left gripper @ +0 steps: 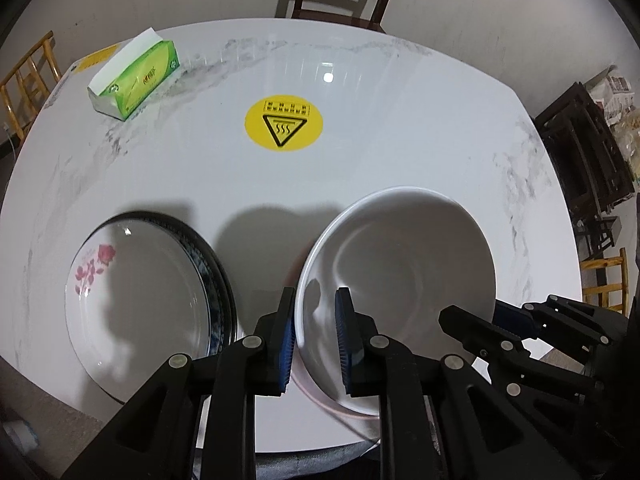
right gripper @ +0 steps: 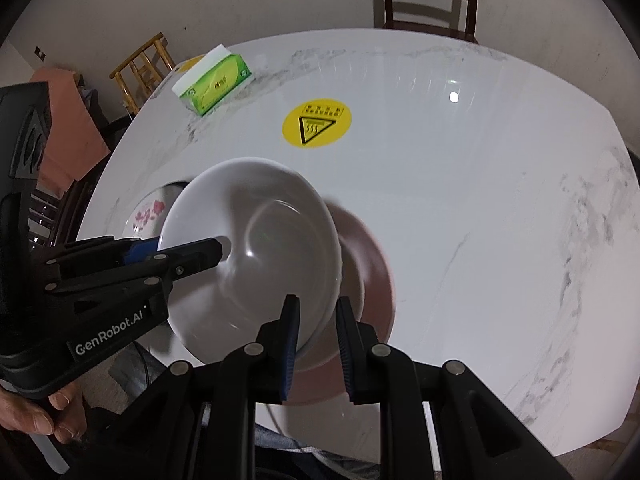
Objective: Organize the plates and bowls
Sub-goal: 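Lift the blue-printed bowl with both grippers and carry it over the pink bowl, then lower the blue-printed bowl into the white bowl with both grippers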
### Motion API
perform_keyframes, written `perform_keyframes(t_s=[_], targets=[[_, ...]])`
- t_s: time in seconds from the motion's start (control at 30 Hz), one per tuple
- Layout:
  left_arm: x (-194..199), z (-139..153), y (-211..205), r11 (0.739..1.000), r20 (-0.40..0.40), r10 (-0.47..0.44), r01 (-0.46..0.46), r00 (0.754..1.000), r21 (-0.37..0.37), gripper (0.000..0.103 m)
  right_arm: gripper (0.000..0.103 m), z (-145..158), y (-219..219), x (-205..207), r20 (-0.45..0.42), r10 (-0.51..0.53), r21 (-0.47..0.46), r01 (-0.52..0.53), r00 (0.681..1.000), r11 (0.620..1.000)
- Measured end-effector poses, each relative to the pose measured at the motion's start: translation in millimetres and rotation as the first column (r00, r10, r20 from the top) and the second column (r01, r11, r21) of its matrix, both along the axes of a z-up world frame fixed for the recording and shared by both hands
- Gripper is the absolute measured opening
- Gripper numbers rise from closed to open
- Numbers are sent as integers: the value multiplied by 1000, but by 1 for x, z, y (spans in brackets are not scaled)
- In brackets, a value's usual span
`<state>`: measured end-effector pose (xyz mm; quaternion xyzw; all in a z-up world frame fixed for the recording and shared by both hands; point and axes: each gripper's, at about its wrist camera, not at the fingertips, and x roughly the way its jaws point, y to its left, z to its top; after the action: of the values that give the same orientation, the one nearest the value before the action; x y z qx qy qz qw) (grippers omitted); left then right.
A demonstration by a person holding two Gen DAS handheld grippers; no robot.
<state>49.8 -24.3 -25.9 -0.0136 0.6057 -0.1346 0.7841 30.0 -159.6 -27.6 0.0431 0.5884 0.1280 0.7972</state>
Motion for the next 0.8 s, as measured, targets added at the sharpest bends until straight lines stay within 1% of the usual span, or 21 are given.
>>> perform_keyframes(t_s=[0.17,0.6,0.67,0.73,0.8], targets=[[-5,-8,-2,1000,-15,-2,2,1000,16,15,19,-7,0,-4,-19,6,-5,-6,1000,1000],[-7,-19,-6,999,-35,-23,23,999,22,15,20,-22,-2,-2,-63,12,-8,-12,998,1000],[-7,-18,-6,999,-31,-29,30,999,21,15,22,-23,-1,-1,-62,11,-14,-12,998,1000],[-7,-18,-6,999,-29,-32,33,999,17,15,22,-24,0,-1,-54,10,-40,-12,998,999],[-6,-19,-5,999,-27,-30,31,999,17,15,22,-24,1,2,-51,5,-37,-7,999,999]])
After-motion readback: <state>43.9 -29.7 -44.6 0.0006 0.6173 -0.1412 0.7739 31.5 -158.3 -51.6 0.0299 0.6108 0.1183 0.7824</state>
